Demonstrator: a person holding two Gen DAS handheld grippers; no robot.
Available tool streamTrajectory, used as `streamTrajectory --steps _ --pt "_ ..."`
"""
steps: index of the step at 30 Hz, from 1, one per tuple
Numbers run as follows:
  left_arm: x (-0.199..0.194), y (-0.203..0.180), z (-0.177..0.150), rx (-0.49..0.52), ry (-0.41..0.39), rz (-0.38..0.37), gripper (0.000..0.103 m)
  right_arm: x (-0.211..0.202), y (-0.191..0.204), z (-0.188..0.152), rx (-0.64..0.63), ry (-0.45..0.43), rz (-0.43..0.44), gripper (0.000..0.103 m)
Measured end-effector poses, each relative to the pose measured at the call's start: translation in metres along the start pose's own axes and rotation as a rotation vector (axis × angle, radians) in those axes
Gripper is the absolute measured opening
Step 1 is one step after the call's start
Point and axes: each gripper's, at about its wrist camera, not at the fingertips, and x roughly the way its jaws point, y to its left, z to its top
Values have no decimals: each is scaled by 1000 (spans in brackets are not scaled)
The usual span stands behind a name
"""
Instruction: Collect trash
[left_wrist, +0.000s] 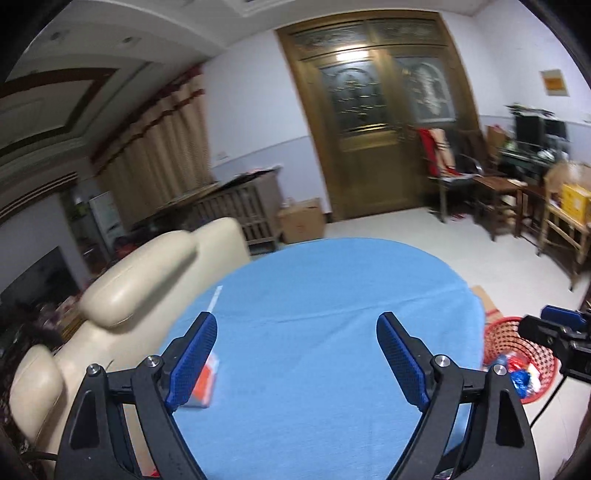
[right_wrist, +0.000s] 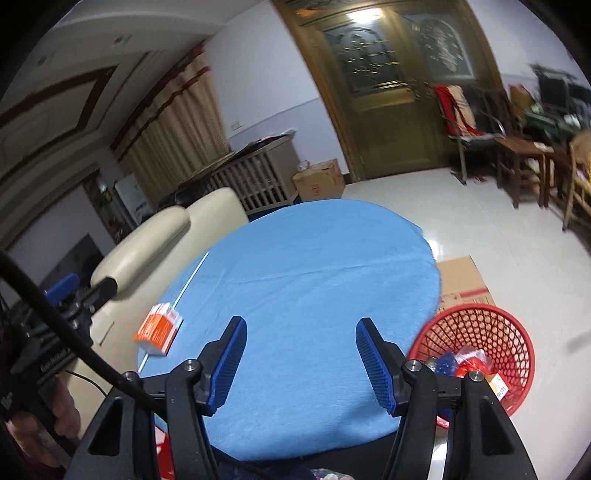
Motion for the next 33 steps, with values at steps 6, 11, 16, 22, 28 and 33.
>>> streamTrajectory --steps 6,11,16,22,28,33 --pt "-11 40 -14 -77 -28 85 98 0 55 -4 -93 11 32 65" --pt "-21 68 -22 -127 -23 107 98 3 90 -9 -125 5 34 65" --pt "-28 90 -30 -165 -14 124 98 7 121 -16 -156 -9 14 65" --pt "-34 104 -42 -178 -4 149 98 7 143 -17 -172 -21 12 65" --pt "-42 109 -47 -188 -13 158 98 1 157 -23 -217 -51 1 65" --pt "-47 108 -47 -187 -23 158 98 -1 161 -26 -243 -70 -13 65"
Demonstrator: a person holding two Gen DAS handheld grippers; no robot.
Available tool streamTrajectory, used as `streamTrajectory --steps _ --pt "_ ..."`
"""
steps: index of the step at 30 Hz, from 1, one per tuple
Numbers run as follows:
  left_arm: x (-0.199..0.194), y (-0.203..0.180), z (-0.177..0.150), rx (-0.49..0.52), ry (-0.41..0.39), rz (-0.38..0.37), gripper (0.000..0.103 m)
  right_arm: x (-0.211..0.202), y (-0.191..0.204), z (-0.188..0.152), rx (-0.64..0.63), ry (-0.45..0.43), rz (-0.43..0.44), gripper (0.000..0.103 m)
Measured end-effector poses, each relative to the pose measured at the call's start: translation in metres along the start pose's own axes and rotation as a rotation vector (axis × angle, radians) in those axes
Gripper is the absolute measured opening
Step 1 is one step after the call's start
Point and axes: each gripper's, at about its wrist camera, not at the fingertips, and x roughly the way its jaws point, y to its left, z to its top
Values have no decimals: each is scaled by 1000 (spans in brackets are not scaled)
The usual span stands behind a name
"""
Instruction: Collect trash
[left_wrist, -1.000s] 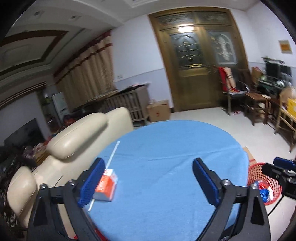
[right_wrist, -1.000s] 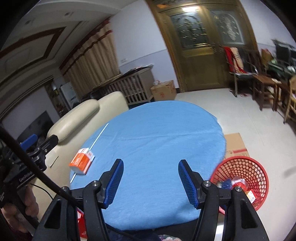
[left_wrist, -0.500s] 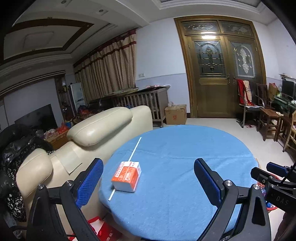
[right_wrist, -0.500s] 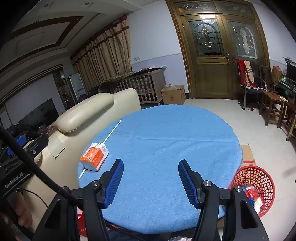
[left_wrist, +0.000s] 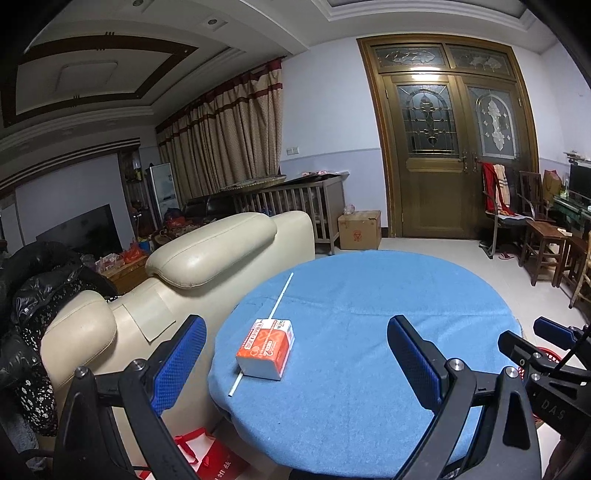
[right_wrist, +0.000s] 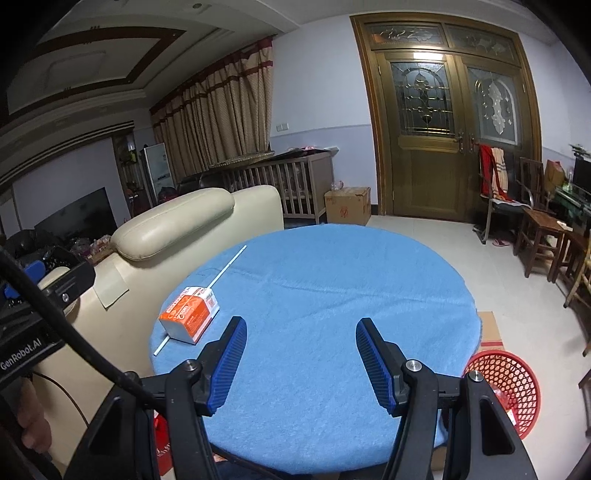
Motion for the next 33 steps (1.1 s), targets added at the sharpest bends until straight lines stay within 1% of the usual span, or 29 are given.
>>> streamTrajectory --steps 15,33 --pt "-9 -2 1 9 -8 -15 98 -13 -1 -3 -45 -57 -52 67" --pt "-13 -5 2 13 -13 -33 99 -13 -5 -3 -45 -56 -61 67"
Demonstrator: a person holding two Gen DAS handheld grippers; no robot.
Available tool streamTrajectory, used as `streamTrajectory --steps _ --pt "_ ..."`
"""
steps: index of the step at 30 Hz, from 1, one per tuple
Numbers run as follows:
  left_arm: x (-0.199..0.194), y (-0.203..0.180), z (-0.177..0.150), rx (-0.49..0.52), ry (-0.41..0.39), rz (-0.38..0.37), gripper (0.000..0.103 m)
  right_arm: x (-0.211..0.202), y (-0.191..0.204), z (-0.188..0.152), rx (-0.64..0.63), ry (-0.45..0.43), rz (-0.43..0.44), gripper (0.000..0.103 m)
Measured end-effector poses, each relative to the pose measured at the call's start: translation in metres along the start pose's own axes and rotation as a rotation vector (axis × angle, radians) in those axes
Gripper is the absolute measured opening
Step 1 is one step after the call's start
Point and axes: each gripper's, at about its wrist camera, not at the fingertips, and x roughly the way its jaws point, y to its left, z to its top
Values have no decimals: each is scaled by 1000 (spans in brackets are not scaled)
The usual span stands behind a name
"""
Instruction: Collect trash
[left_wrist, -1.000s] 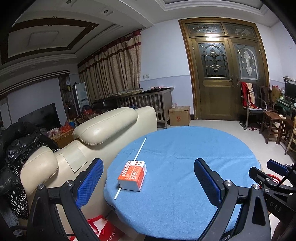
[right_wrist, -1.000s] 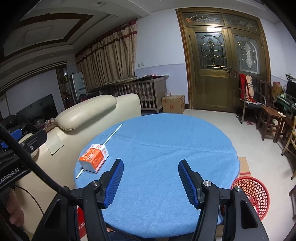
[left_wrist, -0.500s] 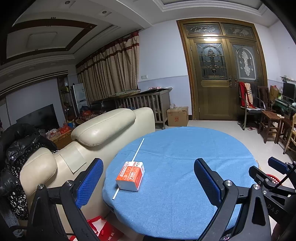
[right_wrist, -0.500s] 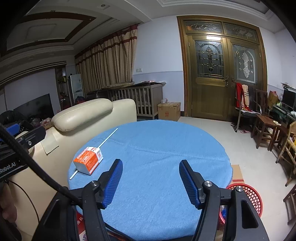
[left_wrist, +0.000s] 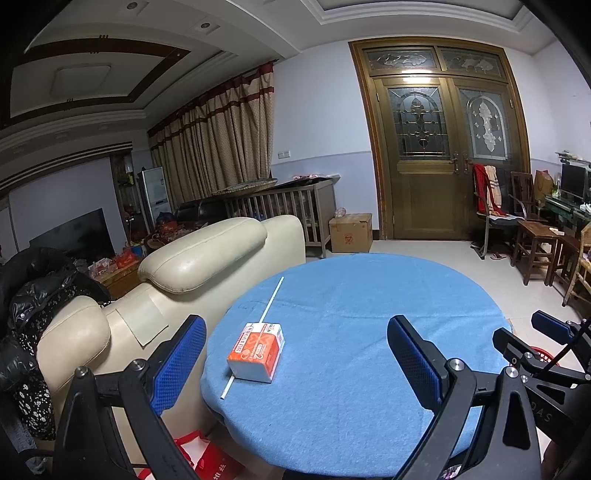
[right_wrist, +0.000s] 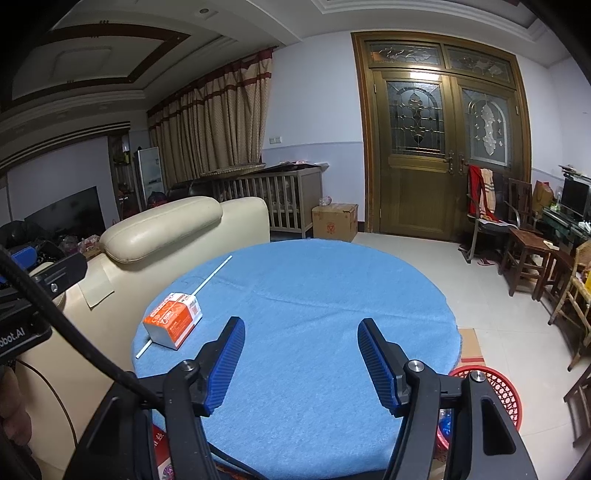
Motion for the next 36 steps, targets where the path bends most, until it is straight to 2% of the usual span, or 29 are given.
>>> streamTrajectory --steps 36 --pt "-5 -4 2 13 -7 -19 99 9 -6 3 9 24 -6 67"
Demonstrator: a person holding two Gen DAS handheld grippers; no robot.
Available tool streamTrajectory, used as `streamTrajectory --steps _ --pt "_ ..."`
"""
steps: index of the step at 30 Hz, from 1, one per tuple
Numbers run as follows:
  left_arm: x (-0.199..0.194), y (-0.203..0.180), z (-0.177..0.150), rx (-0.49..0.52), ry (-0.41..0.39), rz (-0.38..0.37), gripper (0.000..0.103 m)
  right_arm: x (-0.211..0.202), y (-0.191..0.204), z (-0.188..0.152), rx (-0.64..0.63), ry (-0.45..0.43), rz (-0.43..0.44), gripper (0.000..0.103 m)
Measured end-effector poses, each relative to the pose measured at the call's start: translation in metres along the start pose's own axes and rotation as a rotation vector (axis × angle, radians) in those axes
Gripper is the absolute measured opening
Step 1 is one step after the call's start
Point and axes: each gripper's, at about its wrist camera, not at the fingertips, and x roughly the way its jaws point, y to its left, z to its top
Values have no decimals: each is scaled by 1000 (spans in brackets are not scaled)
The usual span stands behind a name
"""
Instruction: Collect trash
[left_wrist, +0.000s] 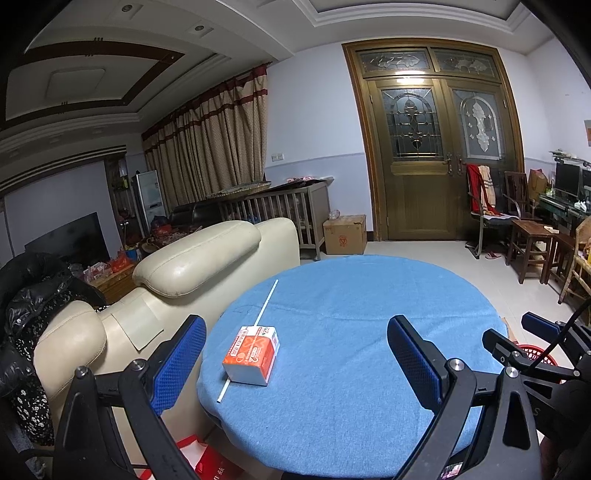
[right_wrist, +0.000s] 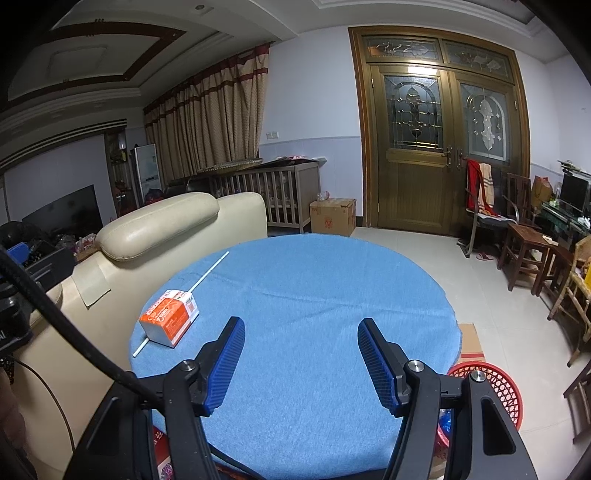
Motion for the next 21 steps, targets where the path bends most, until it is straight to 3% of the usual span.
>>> streamTrajectory --steps 13,21 --pt "25 -16 2 24 48 -15 99 30 -17 0 25 47 -24 67" --pt "68 -34 -3 35 121 -28 99 79 -45 -9 72 111 -72 67"
